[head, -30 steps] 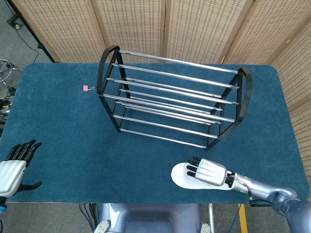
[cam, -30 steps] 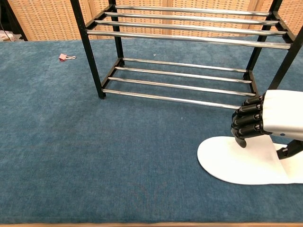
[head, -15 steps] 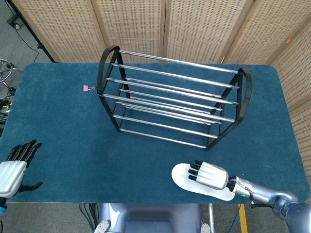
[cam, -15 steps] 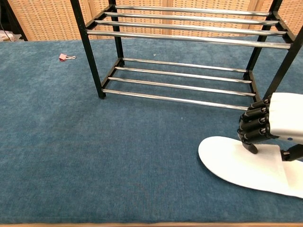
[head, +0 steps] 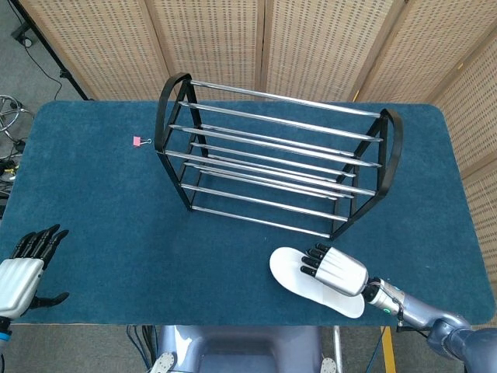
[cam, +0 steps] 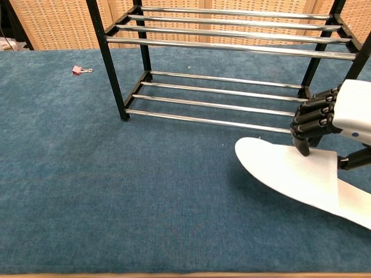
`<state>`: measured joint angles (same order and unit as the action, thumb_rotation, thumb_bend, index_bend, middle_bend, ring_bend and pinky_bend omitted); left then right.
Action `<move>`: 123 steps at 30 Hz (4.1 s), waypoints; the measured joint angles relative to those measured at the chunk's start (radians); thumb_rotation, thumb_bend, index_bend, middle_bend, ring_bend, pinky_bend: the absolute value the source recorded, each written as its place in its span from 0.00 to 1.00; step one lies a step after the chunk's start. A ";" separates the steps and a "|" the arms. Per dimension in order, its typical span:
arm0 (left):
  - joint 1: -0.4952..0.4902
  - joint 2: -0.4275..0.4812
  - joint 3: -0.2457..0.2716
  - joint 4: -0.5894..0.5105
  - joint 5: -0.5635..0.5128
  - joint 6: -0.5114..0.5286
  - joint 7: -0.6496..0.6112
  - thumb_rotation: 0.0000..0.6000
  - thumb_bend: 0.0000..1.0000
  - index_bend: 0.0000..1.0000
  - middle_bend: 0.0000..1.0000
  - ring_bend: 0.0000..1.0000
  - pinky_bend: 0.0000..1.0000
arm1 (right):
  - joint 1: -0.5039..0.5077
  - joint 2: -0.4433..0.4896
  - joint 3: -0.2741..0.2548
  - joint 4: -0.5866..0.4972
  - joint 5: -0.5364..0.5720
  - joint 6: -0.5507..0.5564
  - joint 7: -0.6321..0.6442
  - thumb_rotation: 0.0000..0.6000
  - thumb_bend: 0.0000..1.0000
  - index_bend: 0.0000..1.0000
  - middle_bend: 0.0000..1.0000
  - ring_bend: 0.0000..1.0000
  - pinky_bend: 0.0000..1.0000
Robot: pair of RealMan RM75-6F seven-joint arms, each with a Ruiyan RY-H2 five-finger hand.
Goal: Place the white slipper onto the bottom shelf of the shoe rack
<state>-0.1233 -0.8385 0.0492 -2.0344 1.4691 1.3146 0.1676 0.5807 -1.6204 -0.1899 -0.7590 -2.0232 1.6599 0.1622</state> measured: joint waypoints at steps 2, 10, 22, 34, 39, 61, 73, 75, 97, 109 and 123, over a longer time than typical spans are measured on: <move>0.000 0.001 0.000 0.001 0.003 0.000 -0.003 1.00 0.00 0.00 0.00 0.00 0.00 | 0.003 0.001 0.006 -0.025 0.007 -0.013 -0.018 1.00 0.65 0.60 0.54 0.46 0.53; 0.000 0.007 0.002 0.008 0.018 0.003 -0.025 1.00 0.00 0.00 0.00 0.00 0.00 | 0.022 0.003 0.031 -0.125 0.046 -0.107 -0.069 1.00 0.65 0.60 0.54 0.46 0.55; 0.014 0.033 0.008 0.007 0.052 0.031 -0.078 1.00 0.00 0.00 0.00 0.00 0.00 | 0.045 -0.027 0.143 -0.307 0.236 -0.302 -0.157 1.00 0.65 0.61 0.56 0.48 0.57; 0.012 0.044 0.011 0.009 0.067 0.027 -0.106 1.00 0.00 0.00 0.00 0.00 0.00 | 0.040 -0.057 0.217 -0.423 0.347 -0.381 -0.254 1.00 0.65 0.62 0.57 0.49 0.60; 0.014 0.045 0.012 0.007 0.072 0.030 -0.106 1.00 0.00 0.00 0.00 0.00 0.00 | 0.036 -0.073 0.245 -0.460 0.394 -0.401 -0.277 1.00 0.65 0.62 0.57 0.49 0.60; 0.025 0.054 0.011 0.008 0.079 0.050 -0.127 1.00 0.00 0.00 0.00 0.00 0.00 | 0.049 -0.146 0.359 -0.513 0.581 -0.493 -0.359 1.00 0.65 0.63 0.58 0.50 0.61; 0.031 0.065 0.011 0.007 0.087 0.062 -0.151 1.00 0.00 0.00 0.00 0.00 0.00 | 0.058 -0.186 0.406 -0.510 0.670 -0.522 -0.406 1.00 0.66 0.62 0.58 0.50 0.61; 0.033 0.066 0.010 0.007 0.088 0.068 -0.152 1.00 0.00 0.00 0.00 0.00 0.00 | 0.060 -0.196 0.414 -0.498 0.679 -0.519 -0.410 1.00 0.66 0.62 0.58 0.50 0.61; 0.042 0.097 0.013 0.018 0.119 0.088 -0.233 1.00 0.00 0.00 0.00 0.00 0.00 | 0.101 -0.270 0.545 -0.389 0.858 -0.550 -0.426 1.00 0.66 0.63 0.58 0.50 0.61; 0.042 0.110 0.012 0.029 0.119 0.088 -0.275 1.00 0.00 0.00 0.00 0.00 0.00 | 0.146 -0.359 0.594 -0.243 0.892 -0.530 -0.389 1.00 0.66 0.63 0.58 0.50 0.61; 0.043 0.117 0.013 0.030 0.125 0.087 -0.288 1.00 0.00 0.00 0.00 0.00 0.00 | 0.180 -0.409 0.644 -0.139 0.935 -0.513 -0.355 1.00 0.66 0.63 0.58 0.50 0.61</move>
<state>-0.0800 -0.7220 0.0619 -2.0044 1.5944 1.4021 -0.1204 0.7604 -2.0290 0.4542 -0.8980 -1.0887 1.1465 -0.1932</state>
